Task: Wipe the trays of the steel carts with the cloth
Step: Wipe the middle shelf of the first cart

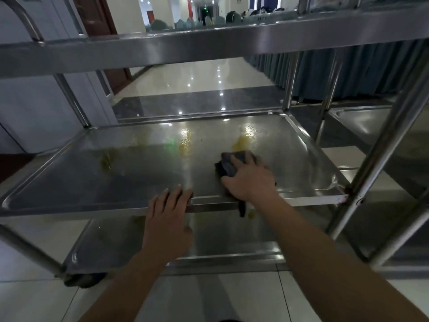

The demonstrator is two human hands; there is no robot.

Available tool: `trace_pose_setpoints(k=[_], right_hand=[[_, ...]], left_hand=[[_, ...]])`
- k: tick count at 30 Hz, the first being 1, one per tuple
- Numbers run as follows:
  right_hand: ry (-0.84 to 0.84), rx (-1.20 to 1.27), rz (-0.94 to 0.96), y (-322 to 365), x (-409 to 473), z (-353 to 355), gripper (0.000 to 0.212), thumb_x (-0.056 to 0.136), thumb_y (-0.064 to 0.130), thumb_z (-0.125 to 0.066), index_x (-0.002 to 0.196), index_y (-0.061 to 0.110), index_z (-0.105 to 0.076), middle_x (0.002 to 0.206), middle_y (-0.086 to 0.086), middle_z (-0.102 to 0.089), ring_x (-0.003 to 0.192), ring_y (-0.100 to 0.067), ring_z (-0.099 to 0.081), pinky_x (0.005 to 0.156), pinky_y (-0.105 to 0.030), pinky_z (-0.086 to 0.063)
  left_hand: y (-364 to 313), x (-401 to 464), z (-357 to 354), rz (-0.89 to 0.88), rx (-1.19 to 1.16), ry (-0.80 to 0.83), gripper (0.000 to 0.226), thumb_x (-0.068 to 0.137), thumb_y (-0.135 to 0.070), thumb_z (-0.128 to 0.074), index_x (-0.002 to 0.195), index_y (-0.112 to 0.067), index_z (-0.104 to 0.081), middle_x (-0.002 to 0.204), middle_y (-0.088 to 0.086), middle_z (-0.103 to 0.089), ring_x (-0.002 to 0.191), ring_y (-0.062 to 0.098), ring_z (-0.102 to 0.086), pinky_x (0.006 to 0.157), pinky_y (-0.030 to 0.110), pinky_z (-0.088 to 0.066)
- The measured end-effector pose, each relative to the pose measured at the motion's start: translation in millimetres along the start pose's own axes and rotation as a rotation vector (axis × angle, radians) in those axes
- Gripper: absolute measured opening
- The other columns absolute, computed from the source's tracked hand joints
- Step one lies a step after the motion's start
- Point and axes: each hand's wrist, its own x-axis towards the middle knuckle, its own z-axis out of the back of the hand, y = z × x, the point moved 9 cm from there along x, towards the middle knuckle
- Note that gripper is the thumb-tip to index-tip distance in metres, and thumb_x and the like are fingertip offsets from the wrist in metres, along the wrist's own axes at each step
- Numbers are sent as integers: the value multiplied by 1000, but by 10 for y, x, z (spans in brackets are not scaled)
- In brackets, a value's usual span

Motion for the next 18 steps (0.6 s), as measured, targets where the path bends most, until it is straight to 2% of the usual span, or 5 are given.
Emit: trace_pose_setpoints(k=[5,11,13,16,18], right_hand=[[98,40,260,852,122,-264,71,94,59,-42,157,43,-15,169,3,1,154,-24,1,122,-47,-14],[185,164,398,710,96,-182,68,91,50,-59,151,50,-30,166,16,-8,153,-11,-6,120,-36,-15],[169,169,382,497,108,-117,66,91,47,-61,150,51,-32,166,16,-11,152,-14,-12,120,-39,-17],[73,131,218,-96,142,55,65,92,46,-61,150,49,-33,166,11,-16,150,-20,-20,117,-38,-22],[-5,118,49,-653,115,198,65,92,46,-61,151,47,-33,166,5,-19,147,-24,-27,116,-38,-26]], left_hand=[[13,32,-22,-33,12,-46,96,50,-37,-65,141,-7,-52,142,13,-55,130,37,-52,110,53,-33],[20,21,-10,-68,-74,-59,103,58,-44,-56,152,-12,-30,151,11,-45,135,33,-45,111,54,-35],[28,25,18,-103,-104,-52,102,62,-45,-52,155,-13,-26,155,10,-39,140,30,-40,113,53,-33],[93,13,63,-73,-237,-20,103,71,-35,-67,159,-20,-15,162,3,-25,151,25,-20,122,42,-13],[190,-10,119,-20,-263,-43,99,72,-31,-70,157,-18,-21,160,9,-31,150,30,-21,122,45,-16]])
